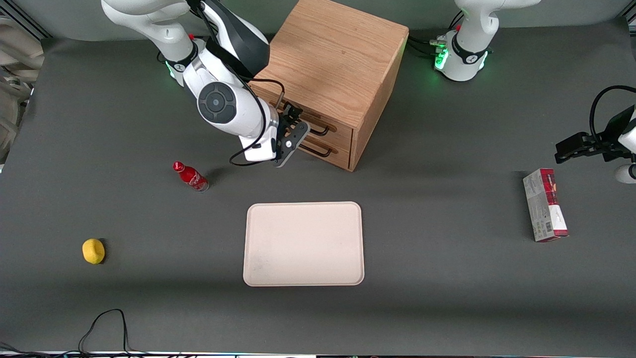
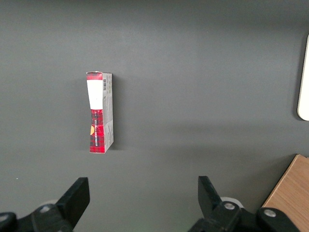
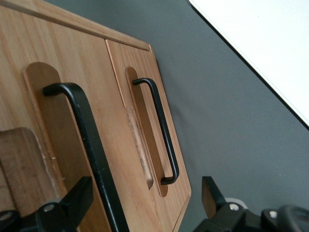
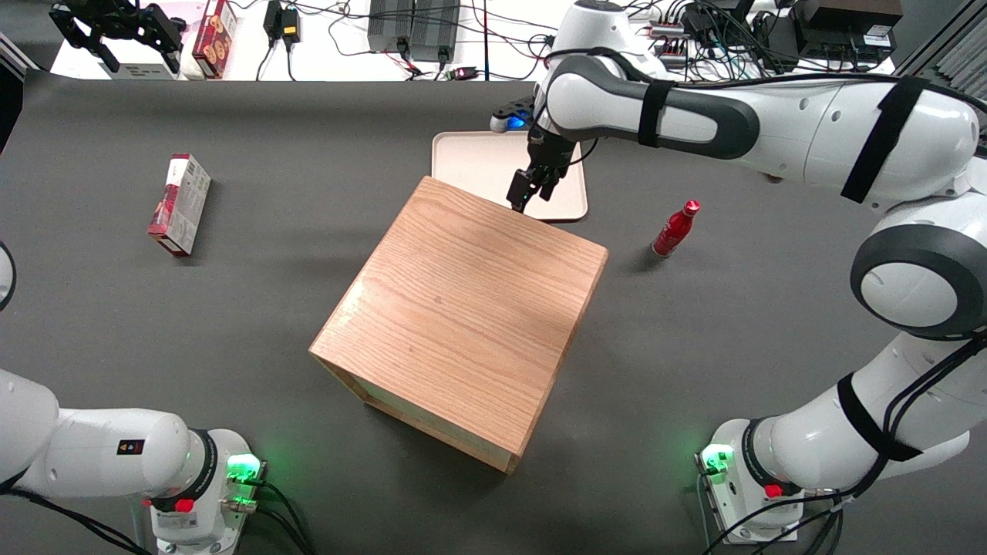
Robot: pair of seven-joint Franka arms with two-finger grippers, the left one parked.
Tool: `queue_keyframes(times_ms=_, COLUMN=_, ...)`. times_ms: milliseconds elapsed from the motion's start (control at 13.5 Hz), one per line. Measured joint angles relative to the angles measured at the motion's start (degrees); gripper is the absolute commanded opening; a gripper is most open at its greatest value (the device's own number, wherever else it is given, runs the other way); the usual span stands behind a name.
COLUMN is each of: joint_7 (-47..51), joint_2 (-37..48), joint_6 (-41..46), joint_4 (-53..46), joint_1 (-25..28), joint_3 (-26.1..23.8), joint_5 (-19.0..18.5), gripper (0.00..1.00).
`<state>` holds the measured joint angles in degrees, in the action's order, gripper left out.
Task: Open upper drawer
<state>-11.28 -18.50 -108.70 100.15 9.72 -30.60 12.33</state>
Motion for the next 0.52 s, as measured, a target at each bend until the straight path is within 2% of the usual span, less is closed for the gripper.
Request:
queue_keyframes(times_ms=370, joint_7=-1.0, joint_2=-1.3, joint_6=-3.5, joint_4=0.9, joint_1=0.3, joint_3=-0.3, joint_5=-0.3, gripper=1.00)
queue_keyframes(times_ms=519, joint_7=-1.5, joint_2=-1.3, joint_6=-3.7, joint_4=0.4, joint_1=0.3, joint_3=-0.4, joint_5=-2.7, gripper=1.00)
